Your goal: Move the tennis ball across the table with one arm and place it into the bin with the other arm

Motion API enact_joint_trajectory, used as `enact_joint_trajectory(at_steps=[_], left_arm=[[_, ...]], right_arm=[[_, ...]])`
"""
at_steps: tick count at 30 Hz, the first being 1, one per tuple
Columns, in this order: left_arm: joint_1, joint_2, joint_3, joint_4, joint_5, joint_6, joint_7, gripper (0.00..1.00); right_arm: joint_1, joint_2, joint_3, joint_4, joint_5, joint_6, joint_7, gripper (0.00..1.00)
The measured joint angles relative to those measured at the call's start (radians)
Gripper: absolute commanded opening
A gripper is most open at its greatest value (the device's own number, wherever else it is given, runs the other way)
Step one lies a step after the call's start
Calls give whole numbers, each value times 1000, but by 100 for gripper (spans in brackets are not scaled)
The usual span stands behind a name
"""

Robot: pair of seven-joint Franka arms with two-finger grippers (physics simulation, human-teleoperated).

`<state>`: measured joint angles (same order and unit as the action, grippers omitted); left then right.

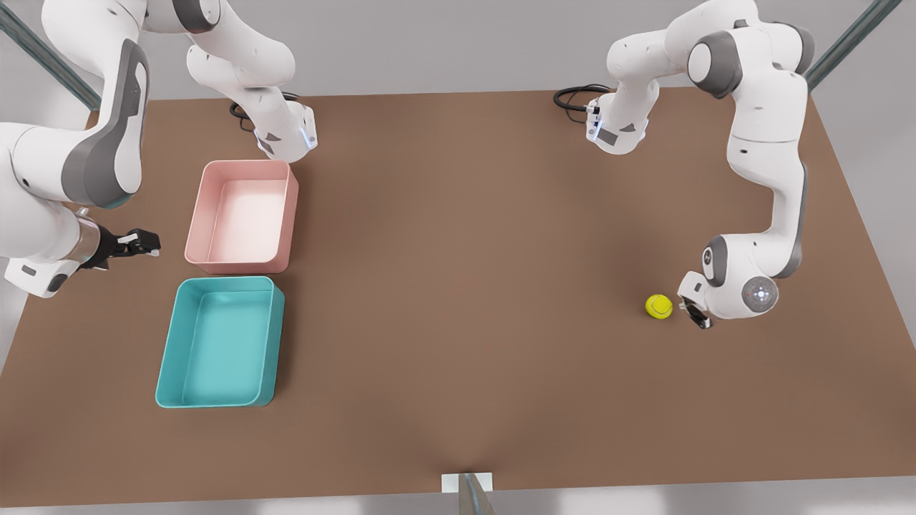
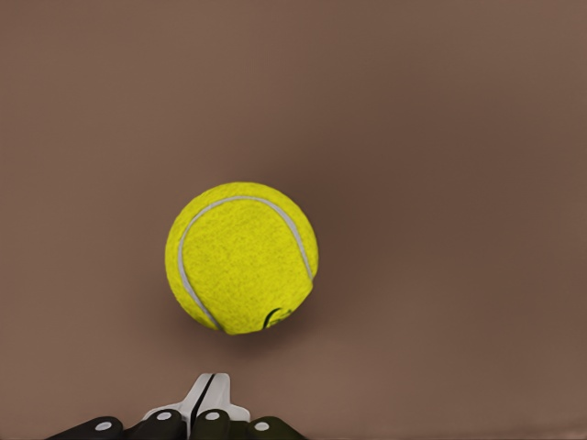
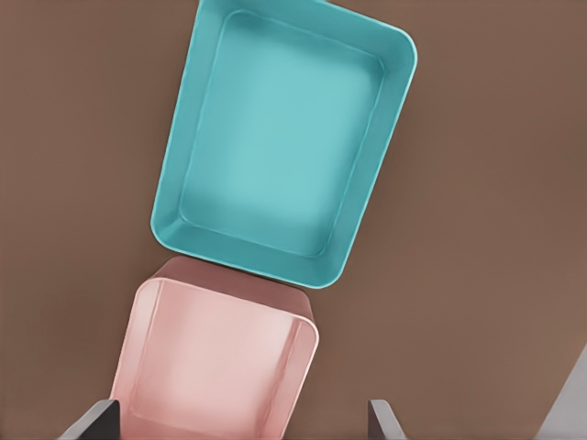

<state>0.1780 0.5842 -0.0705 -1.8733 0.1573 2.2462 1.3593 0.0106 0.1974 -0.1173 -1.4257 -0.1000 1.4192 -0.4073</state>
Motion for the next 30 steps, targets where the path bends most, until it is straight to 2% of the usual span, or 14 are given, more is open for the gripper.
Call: enact_joint_trajectory(at_steps=[10,12,14,15,19,22,24,27,28,29,30], left_arm=[[-28,6,-27,11,58,-5,84,21],[-46,5,-71,3,60,-11,48,21],[-71,-5,-192,15,63,-17,-57,21],[-83,-10,-241,70,31,-25,-135,21],[-68,-14,-248,137,-255,-28,-426,21],[-70,-24,-245,167,-287,-52,-611,21],[-97,-56,-246,332,-207,-184,-733,21],[-149,-94,-257,706,-105,-539,-899,21],[-164,-105,-261,793,-86,-655,-949,25],[-178,-114,-262,853,-72,-759,-996,40],[-191,-125,-263,886,-62,-850,-1040,100]], right_arm=[[0,0,0,1,3,0,-6,100],[0,0,0,1,3,0,-7,100],[0,0,0,0,3,0,-8,100],[0,0,0,0,3,0,-8,100],[0,1,0,0,3,0,-9,100],[0,5,0,1,3,0,-10,100],[0,6,0,2,3,0,-11,100],[0,6,0,2,4,0,-11,100],[0,6,0,2,3,0,-11,100],[0,6,0,2,2,0,-12,100],[0,6,0,2,2,0,-12,100]])
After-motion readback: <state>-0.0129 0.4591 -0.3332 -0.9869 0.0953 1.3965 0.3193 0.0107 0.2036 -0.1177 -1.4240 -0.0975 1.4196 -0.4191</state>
